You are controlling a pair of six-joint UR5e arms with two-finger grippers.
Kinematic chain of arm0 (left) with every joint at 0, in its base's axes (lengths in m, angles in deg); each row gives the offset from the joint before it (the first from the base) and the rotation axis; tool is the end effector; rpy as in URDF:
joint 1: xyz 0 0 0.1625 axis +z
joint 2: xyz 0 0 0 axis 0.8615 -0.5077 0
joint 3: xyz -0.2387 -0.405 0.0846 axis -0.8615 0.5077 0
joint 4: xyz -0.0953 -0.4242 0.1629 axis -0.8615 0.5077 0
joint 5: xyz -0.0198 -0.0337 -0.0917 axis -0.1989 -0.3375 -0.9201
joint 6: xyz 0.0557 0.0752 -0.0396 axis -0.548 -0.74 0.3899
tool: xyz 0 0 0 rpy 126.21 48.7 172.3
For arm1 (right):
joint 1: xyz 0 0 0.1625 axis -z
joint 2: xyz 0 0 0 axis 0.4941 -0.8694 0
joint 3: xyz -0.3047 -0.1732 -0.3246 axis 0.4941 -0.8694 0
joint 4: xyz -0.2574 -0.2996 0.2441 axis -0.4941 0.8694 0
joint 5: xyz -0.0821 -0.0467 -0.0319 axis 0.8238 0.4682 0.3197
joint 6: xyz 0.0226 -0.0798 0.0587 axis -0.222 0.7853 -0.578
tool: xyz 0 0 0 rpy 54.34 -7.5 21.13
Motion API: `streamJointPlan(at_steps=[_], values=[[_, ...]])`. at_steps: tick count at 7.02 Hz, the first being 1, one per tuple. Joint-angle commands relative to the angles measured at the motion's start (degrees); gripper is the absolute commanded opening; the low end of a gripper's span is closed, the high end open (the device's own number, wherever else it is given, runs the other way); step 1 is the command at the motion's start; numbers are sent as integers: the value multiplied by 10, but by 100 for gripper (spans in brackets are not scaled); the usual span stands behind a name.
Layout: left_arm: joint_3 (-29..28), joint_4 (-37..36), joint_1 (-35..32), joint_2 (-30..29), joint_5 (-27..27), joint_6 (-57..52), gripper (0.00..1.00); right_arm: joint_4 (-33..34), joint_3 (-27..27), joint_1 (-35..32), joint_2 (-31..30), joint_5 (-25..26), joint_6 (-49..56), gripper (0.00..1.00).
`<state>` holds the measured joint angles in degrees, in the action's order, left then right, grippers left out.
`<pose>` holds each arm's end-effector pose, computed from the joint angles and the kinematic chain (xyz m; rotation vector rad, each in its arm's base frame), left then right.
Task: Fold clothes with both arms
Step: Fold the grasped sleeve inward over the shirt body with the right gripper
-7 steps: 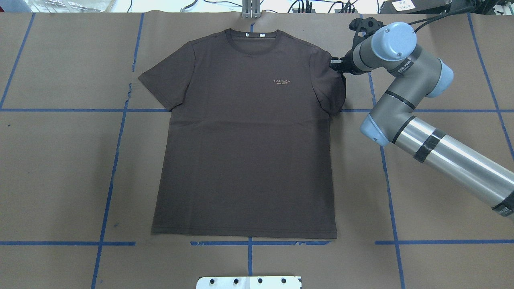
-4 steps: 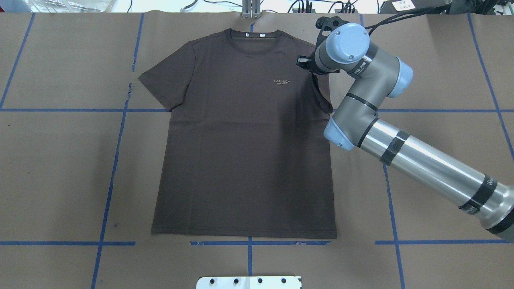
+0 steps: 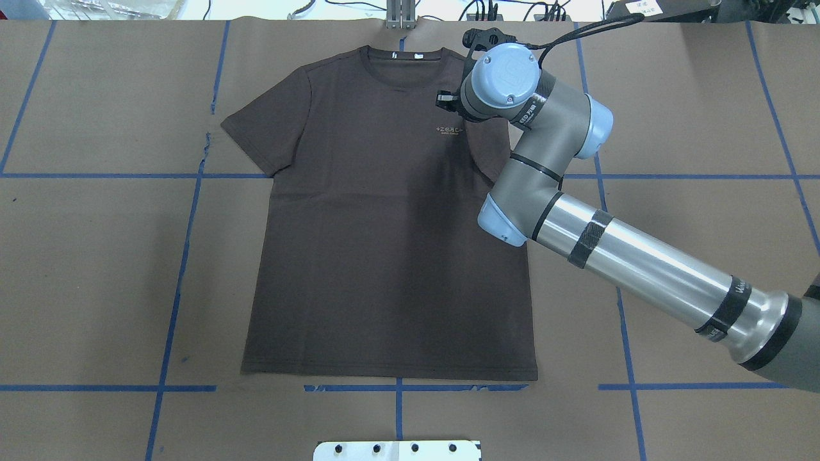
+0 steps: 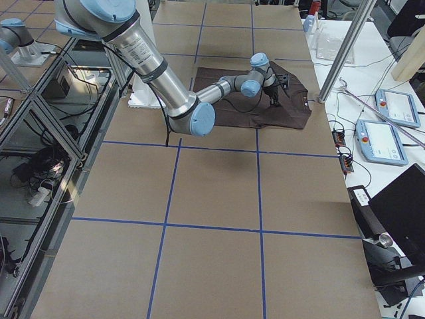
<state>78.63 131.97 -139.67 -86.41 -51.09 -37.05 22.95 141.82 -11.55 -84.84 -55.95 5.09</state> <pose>0.0451 -0.6167 0.5557 0.6434 0.9024 0.2618 -0.5963 -0.6901 0.2858 0.4127 -0.8284 0.3313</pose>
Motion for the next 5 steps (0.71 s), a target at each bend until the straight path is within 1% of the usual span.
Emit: streamJointPlan(at_steps=[1, 2, 3, 4, 5], values=[[2, 0, 0, -4, -1, 3, 100, 2, 3, -1, 5, 1, 40, 100], [30, 33, 0, -12, 0, 11, 100, 2, 6, -34, -1, -52, 67, 100], [36, 71, 3, -22, 4, 35, 100, 2, 17, -85, -22, -136, 125, 100], [28, 104, 19, -22, 6, 56, 100, 4, 56, -135, -65, -188, 174, 100], [19, 98, 65, -44, 10, 88, 100, 2, 78, -186, -103, -271, 194, 100]])
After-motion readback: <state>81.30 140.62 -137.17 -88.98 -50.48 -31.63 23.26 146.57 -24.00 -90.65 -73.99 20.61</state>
